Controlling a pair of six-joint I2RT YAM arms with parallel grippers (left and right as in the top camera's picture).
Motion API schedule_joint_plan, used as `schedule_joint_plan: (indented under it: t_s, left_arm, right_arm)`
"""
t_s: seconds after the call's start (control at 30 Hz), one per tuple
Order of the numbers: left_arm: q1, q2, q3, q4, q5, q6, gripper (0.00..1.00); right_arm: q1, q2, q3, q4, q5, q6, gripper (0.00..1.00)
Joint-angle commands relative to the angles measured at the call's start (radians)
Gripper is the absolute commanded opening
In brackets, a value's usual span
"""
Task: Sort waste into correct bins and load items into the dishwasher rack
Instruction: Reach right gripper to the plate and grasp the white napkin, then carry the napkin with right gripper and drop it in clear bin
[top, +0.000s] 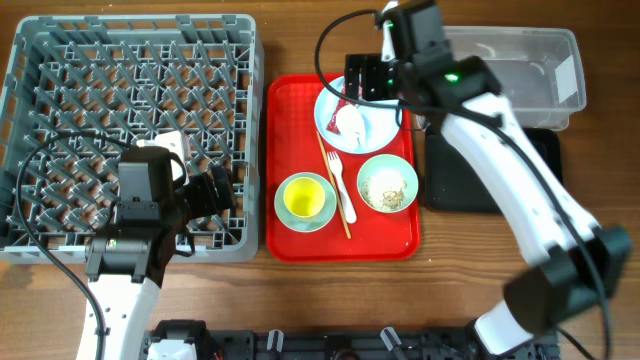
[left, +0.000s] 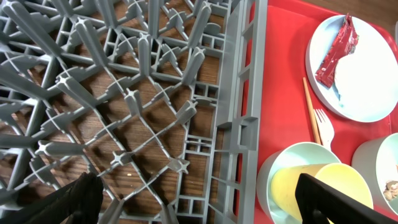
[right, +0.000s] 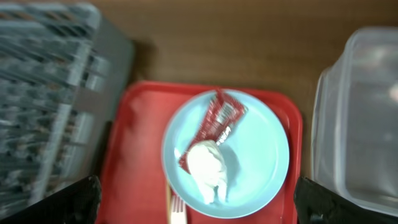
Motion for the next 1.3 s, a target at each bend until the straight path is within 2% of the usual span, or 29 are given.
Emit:
schedule_joint_plan:
  t_s: [0.0, 0.1, 0.2, 0.27, 0.33, 0.43, 0.5, 0.53, 0.57, 0.6, 0.7, 0.8, 0.87, 1.07, 1.2, 1.27]
  left_arm:
    - [0.007, 0.000, 0.021, 0.003, 0.016, 0.016, 1.00]
    - [0.007, 0.000, 0.021, 0.002, 0.016, 0.016, 1.00]
    - [0.007, 0.000, 0.021, 0.002, 0.016, 0.016, 1.00]
    - [0.007, 0.000, 0.021, 0.002, 0.016, 0.016, 1.00]
    - [0.007, 0.000, 0.021, 0.002, 0.016, 0.016, 1.00]
    - [0.007, 0.000, 0.021, 0.002, 0.016, 0.016, 1.00]
    - [0.007, 0.000, 0.021, 0.002, 0.016, 0.016, 1.00]
    - [0.007, 0.000, 0.021, 0.002, 0.016, 0.016, 1.00]
    - [0.007, 0.000, 0.021, 0.002, 0.016, 0.016, 1.00]
    - [0.007, 0.000, 0.021, 0.002, 0.016, 0.016, 1.00]
    - [0.007, 0.000, 0.021, 0.002, 0.016, 0.016, 1.00]
    - [0.007, 0.000, 0.021, 0.002, 0.016, 0.016, 1.00]
    - [0.007, 0.000, 0.021, 0.002, 0.016, 0.016, 1.00]
    - [0.007, 0.000, 0.021, -0.001, 0.016, 0.016, 1.00]
    - [0.007, 0.000, 0.021, -0.001, 0.016, 0.016, 1.00]
    - [0.007, 0.000, 0.021, -0.001, 0.016, 0.016, 1.00]
  right_arm:
    - [0.006, 0.137, 0.014, 0.000, 0.043, 0.068, 0.99]
    - [0.024, 0.234, 0.014, 0.008, 0.040, 0.069, 0.95]
    - [0.031, 0.318, 0.014, 0.016, 0.044, 0.158, 0.90]
    - [0.031, 0.350, 0.014, 0.023, 0.017, 0.174, 0.88]
    - [0.031, 0.375, 0.014, 0.030, -0.011, 0.180, 0.81]
    - [0.035, 0.398, 0.012, 0.042, -0.016, 0.180, 0.77]
    - [0.040, 0.401, 0.003, 0.061, -0.016, 0.180, 0.71]
    - [0.040, 0.404, 0.002, 0.063, -0.016, 0.184, 0.63]
    - [0.040, 0.405, 0.002, 0.061, -0.016, 0.196, 0.60]
    - [0.040, 0.408, 0.002, 0.061, -0.018, 0.199, 0.52]
    - [0.041, 0.413, 0.002, 0.056, -0.025, 0.198, 0.36]
    - [0.040, 0.413, 0.002, 0.043, -0.052, 0.197, 0.13]
    - [0.040, 0.404, 0.002, 0.029, -0.063, 0.198, 0.04]
    - [0.024, 0.252, 0.008, -0.042, 0.047, 0.200, 0.04]
    - [0.000, 0.075, 0.008, -0.049, 0.251, 0.230, 0.04]
    - [-0.023, -0.003, 0.008, -0.049, 0.387, 0.293, 0.04]
